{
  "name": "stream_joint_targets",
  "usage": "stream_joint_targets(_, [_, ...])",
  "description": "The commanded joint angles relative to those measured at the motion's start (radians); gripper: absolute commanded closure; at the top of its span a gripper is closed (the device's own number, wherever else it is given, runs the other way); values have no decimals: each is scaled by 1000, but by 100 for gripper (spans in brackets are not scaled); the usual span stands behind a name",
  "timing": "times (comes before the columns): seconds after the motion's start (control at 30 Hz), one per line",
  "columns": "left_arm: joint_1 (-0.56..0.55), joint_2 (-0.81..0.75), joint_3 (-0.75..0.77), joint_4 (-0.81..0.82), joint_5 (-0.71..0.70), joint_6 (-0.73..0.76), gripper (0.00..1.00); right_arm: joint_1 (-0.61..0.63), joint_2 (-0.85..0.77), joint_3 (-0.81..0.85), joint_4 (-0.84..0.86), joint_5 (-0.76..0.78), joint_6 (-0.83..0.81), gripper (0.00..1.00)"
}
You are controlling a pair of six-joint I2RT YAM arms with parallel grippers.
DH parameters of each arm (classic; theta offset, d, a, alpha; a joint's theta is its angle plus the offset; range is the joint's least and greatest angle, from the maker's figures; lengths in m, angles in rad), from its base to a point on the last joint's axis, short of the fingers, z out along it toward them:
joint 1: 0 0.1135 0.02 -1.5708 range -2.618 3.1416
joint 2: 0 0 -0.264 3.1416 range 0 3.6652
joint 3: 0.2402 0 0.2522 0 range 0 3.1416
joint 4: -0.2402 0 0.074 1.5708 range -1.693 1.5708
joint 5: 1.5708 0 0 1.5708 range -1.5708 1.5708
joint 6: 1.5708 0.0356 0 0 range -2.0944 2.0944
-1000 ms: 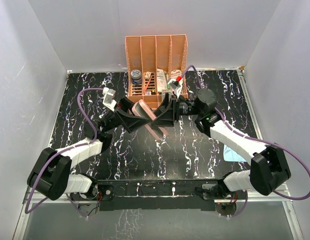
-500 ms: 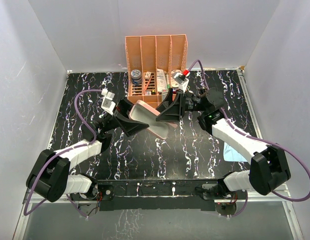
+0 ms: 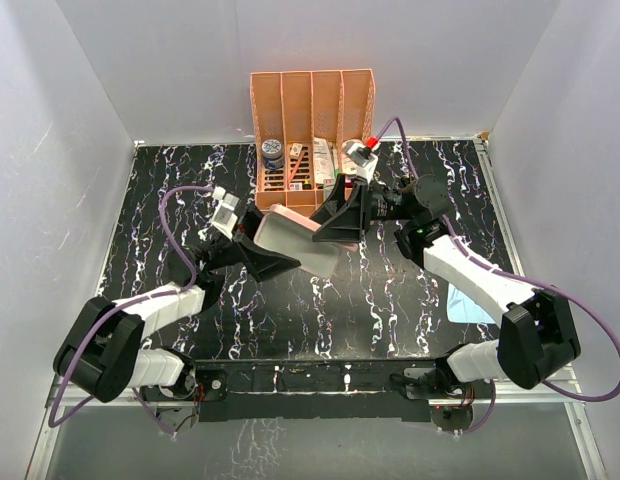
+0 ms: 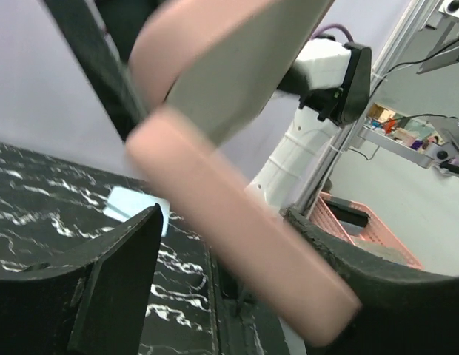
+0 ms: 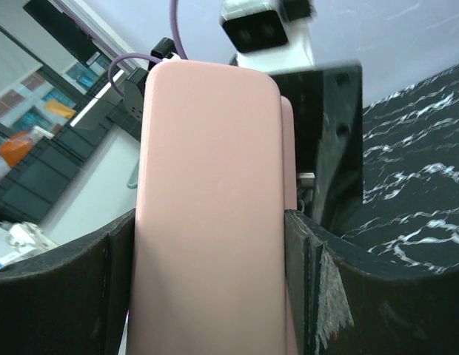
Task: Organize the sunglasses
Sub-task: Open the sunglasses case, then place the sunglasses case at the center of the board.
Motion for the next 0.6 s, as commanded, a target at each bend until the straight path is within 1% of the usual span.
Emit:
stream_joint_targets(0.0, [-12,16,-31,121,62,24,39,4,-29,90,155,35,8,100])
stream_joint_targets(0.13, [-12,17,-32,121,61,26,39,2,-32,91,153,32,9,100])
stream_joint_targets(0.23, [-9,19,-44,119,35,31,33,1,-36,88,128,26,-6,100])
stream_joint_targets(0.3, [-1,17,-56,95,8,42,30,-3,-45,85,82,26,-40,100])
stream_joint_targets(0.37, [12,14,-64,64,-9,55,29,-6,-58,84,2,29,-100,100])
stream_joint_targets(0.43, [32,9,-74,16,-34,71,28,-12,-74,87,-117,40,-196,100])
stream_joint_targets(0.5, [66,-5,-95,-65,-105,98,27,-19,-87,88,-241,58,-300,100])
stream_joint_targets(0.57, [106,-36,-127,-175,-225,144,26,-26,-98,86,-344,81,-378,100])
